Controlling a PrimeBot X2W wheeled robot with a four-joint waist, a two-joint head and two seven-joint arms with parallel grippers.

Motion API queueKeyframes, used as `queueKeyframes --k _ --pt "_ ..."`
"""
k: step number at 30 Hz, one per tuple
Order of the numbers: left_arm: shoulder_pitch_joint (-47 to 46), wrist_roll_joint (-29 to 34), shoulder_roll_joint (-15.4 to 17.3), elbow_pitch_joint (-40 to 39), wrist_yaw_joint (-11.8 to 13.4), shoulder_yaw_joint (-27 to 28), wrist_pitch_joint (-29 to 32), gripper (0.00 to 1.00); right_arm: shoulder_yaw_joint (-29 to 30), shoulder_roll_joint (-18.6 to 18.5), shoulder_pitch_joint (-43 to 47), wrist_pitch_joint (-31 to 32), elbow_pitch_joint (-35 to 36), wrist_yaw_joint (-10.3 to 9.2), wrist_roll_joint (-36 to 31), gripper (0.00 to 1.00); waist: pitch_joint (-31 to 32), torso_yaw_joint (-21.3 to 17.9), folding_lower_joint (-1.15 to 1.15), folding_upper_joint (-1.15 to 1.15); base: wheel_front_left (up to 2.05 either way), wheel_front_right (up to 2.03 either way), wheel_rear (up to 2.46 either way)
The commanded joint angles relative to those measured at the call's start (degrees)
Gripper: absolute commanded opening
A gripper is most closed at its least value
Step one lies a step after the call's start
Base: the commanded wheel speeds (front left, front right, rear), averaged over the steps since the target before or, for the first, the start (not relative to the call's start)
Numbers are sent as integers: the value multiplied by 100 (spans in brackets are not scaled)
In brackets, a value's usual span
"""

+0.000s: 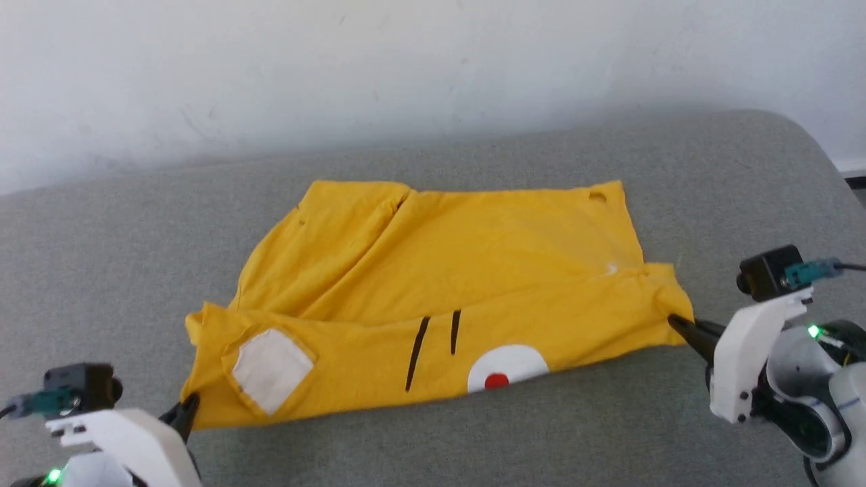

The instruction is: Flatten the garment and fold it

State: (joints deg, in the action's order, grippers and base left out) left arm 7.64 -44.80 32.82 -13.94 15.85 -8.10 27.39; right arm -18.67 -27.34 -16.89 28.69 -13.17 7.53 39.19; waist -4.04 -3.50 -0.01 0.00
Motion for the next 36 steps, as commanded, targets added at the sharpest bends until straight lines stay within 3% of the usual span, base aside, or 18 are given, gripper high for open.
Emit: queueKeyframes --k 1,7,11,12,13,14,15,16,21,27,36 --pt "210 67 79 -126 110 100 -25 0 82 -26 205 11 145 -4 -32 0 101 7 1 0 0 0 0" --pt "1012 -12 167 -451 464 443 21 0 501 58 1010 176 508 -4 -156 0 136 0 1 0 0 0 0" --pt "1124 -145 43 -231 348 389 -42 0 747 378 1515 291 455 -4 -118 1 103 64 1 0 0 0 0" --pt "1070 -182 -23 -87 262 332 -92 0 791 452 1622 289 440 -4 -144 31 92 76 1 0 0 0 0" --pt "977 -238 -129 66 177 310 -197 0 816 510 1721 285 416 -4 -193 54 75 84 1 0 0 0 0" --pt "879 -289 -239 233 111 309 -317 27 849 593 1807 283 388 -4 -201 100 56 81 1 0 0 0 0" --pt "807 -323 -308 406 48 293 -389 49 884 683 1863 258 383 -4 -196 100 36 64 1 0 0 0 0" --pt "741 -352 -362 557 -8 284 -451 100 919 755 1892 194 400 -4 -210 100 20 41 1 0 0 0 0" --pt "469 -438 -471 845 -181 483 -849 100 1126 936 1846 -719 733 -4 -532 100 -13 -90 1 0 0 0 0" --pt "-240 -272 -374 729 -248 637 -1185 100 1832 1339 1656 -2085 1202 -4 -1413 100 -108 -197 1 0 0 0 0" --pt "-2397 170 -456 1372 -342 214 -1308 100 2163 1837 1157 -2597 2040 -4 -2181 100 -916 -485 1 0 0 0 0"
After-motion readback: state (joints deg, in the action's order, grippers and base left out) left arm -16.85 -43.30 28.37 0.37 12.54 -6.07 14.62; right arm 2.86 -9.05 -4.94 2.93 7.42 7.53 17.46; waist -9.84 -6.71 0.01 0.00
